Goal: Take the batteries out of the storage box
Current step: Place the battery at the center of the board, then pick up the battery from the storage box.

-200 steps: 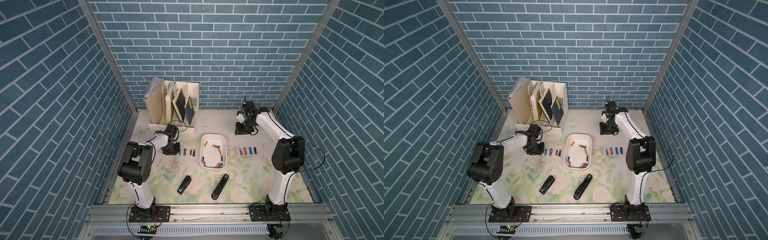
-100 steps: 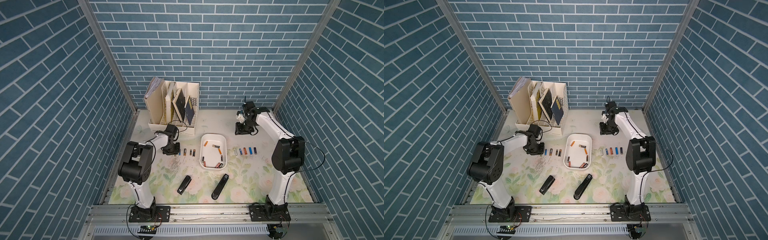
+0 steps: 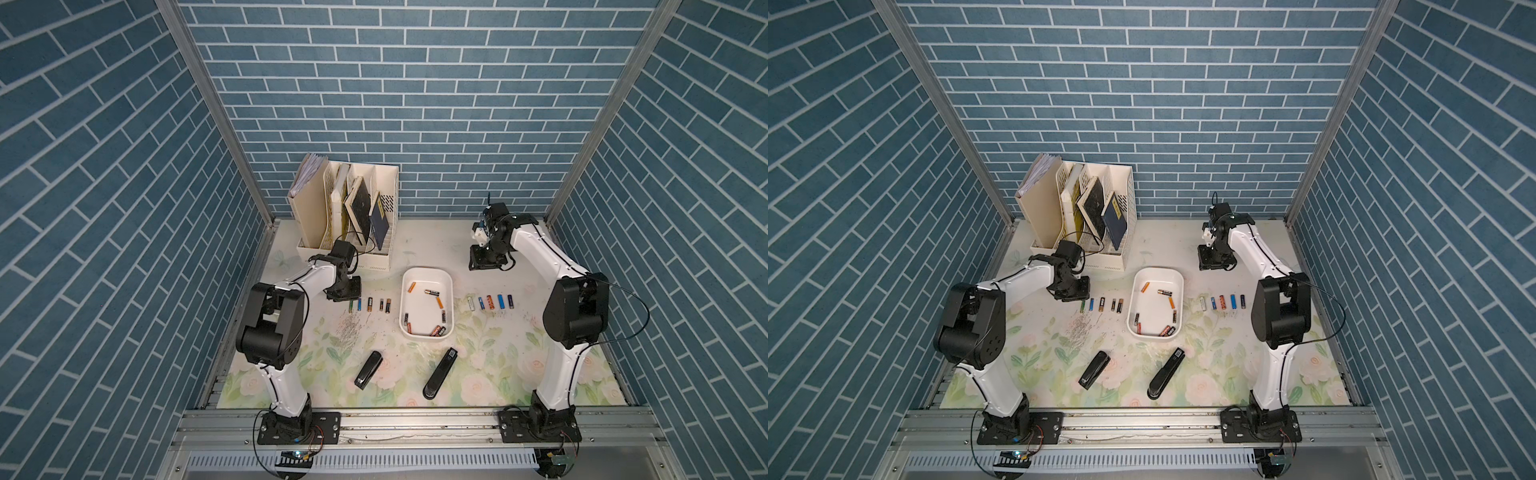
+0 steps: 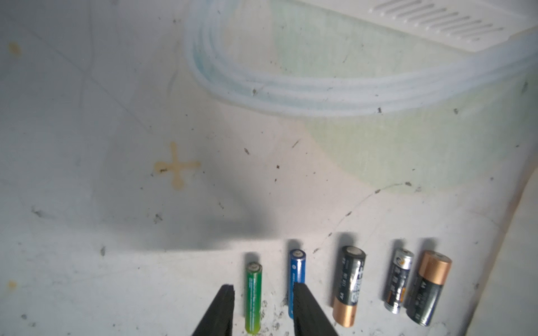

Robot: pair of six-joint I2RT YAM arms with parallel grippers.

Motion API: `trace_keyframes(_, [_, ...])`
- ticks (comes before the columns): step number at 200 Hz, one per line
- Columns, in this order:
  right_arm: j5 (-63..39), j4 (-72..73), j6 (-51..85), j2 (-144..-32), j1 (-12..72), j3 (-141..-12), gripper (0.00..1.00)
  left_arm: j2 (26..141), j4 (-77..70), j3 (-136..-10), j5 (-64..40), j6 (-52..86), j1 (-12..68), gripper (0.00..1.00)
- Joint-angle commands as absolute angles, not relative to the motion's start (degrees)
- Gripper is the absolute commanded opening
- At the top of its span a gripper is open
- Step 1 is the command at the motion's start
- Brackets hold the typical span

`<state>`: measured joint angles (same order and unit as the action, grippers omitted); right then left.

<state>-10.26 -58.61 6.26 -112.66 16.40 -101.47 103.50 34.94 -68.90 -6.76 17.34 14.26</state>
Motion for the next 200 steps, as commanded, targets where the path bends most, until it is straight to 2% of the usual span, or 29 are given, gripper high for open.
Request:
trace_keyframes(1, [-9.8,-60.9,8.4,-112.3,17.8,-103.1,0.40,101.5,37.6,-70.9,-6.7,17.5,13.9,0.40])
trace_keyframes(123, [-2.5,-61.2,14.0,-112.3,34.7,-101.3,0.40,97.8,37.3,-71.3,-8.9,20.4,15.1,0.45])
trace_keyframes(200, [0.0,-59.3,13.6,-120.1,38.0,-100.8,0.40,98.3,35.5,-68.9,-9.4,21.4,16.9,0.46])
